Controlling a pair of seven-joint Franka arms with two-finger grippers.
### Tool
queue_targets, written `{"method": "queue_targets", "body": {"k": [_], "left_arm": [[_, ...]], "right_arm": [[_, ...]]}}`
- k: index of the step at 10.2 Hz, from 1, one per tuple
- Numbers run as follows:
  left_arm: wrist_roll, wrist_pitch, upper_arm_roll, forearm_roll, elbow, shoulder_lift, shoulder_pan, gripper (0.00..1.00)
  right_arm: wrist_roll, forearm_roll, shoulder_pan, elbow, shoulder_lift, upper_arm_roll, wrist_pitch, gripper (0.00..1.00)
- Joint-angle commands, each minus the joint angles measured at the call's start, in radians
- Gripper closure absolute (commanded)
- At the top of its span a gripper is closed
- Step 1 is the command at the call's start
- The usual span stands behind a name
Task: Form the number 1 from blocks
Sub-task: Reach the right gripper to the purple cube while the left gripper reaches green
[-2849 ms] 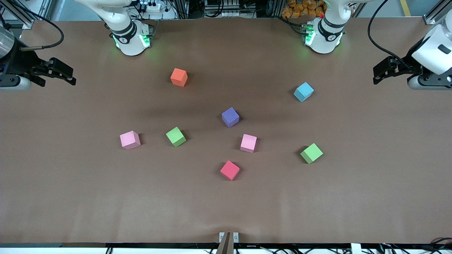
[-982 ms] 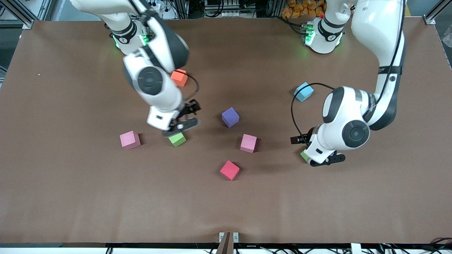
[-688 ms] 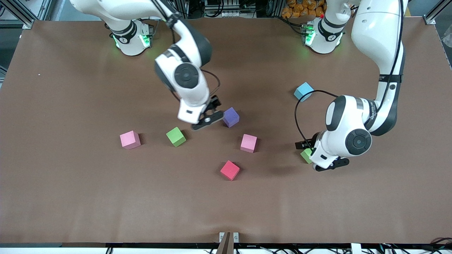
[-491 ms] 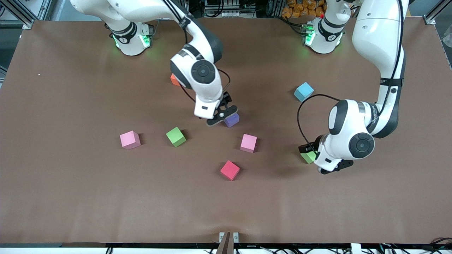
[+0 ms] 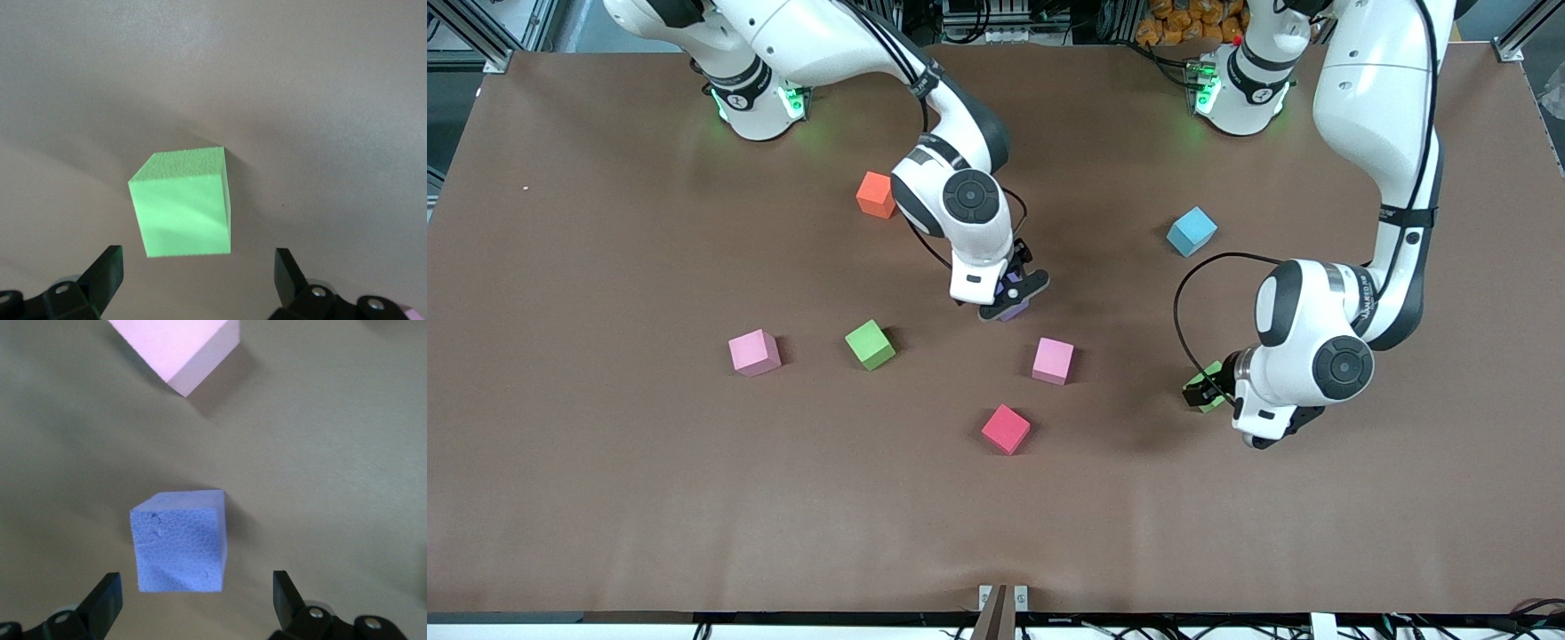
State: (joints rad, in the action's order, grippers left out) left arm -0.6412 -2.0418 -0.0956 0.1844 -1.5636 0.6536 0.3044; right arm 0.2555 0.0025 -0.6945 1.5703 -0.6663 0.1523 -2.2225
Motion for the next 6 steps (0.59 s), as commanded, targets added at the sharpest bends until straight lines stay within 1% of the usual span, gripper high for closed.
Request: {"method": "queue_targets", "body": {"k": [1, 4, 5, 6], "left_arm": [[0.015, -0.035, -0.007, 0.014, -0.032, 0.006, -0.001, 0.00], [0.070, -0.072, -0.007, 0.009, -0.036, 0.027, -0.013, 0.00], [0.078, -0.077, -0.007, 0.009, -0.039, 0.029, -0.013, 0.02], [0.080, -0.086, -0.007, -0.002, -0.033, 0.041, -0.013, 0.07]], "right_arm": [[0.051, -0.013, -0.032, -0.044, -0.051, -0.003, -0.023, 0.00], [0.053, -0.038, -0.051, -0.044, -0.072, -0.011, -0.028, 0.00], [0.054, -0.047, -0.053, -0.042, -0.073, -0.011, -0.031, 0.00], [0.057, -0.052, -0.054, -0.042, -0.079, -0.013, -0.032, 0.00]]}}
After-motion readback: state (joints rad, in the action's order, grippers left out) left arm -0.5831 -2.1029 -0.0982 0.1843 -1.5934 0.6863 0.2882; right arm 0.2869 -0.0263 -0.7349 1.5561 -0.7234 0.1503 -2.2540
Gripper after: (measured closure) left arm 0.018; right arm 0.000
